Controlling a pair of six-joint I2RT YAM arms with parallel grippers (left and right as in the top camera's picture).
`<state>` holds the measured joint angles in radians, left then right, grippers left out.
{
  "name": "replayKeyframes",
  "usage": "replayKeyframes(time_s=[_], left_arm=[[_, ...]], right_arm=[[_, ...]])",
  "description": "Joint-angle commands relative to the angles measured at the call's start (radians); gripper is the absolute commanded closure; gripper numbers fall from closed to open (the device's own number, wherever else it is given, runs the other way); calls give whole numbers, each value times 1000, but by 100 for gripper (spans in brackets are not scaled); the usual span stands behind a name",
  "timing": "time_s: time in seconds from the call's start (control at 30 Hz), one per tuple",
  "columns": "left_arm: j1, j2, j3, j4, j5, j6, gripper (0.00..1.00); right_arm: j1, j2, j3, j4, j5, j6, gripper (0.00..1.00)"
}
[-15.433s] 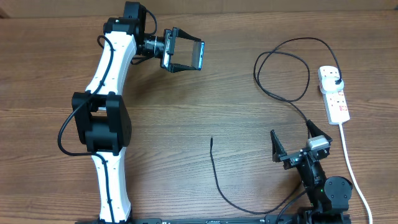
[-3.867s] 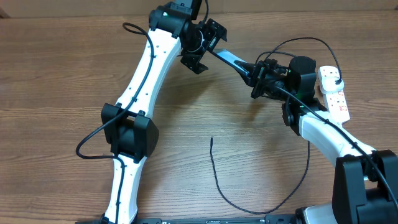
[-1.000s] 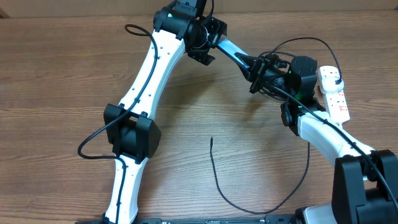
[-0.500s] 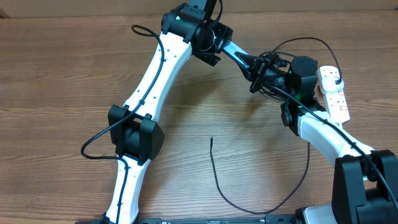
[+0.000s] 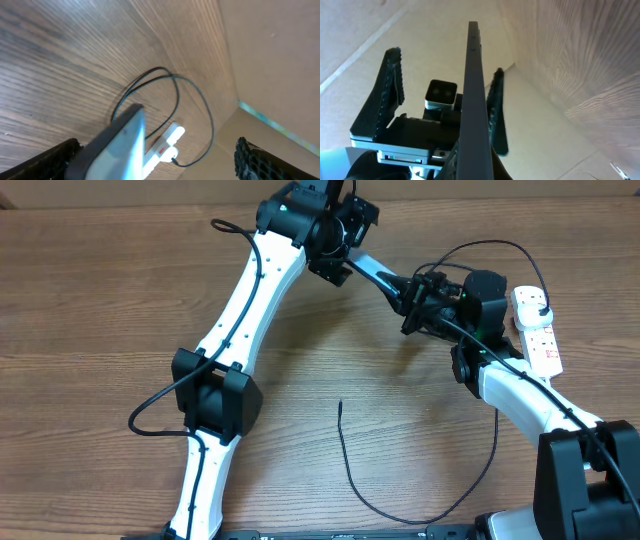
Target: Plug charger to phone and switch on socket
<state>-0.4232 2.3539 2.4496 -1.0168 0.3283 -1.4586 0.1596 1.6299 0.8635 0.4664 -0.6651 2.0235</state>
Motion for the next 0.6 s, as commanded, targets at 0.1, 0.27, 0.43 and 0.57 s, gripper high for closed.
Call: replayKeyframes(time_s=[0.1,0.27,0.43,0.57], left_arm=[[55,-12,27,0,32,23,0],[83,-12,27,0,58,47,0],[91,-12,27,-3,57,85,0],[91,-12,27,-5,57,140,0]], right_arm=[[2,-8,21,-30,25,138,96],[2,22,21,-65,28,138,96],[2,45,21,-82,37,138,96],[2,88,21,-117,26,138,96]])
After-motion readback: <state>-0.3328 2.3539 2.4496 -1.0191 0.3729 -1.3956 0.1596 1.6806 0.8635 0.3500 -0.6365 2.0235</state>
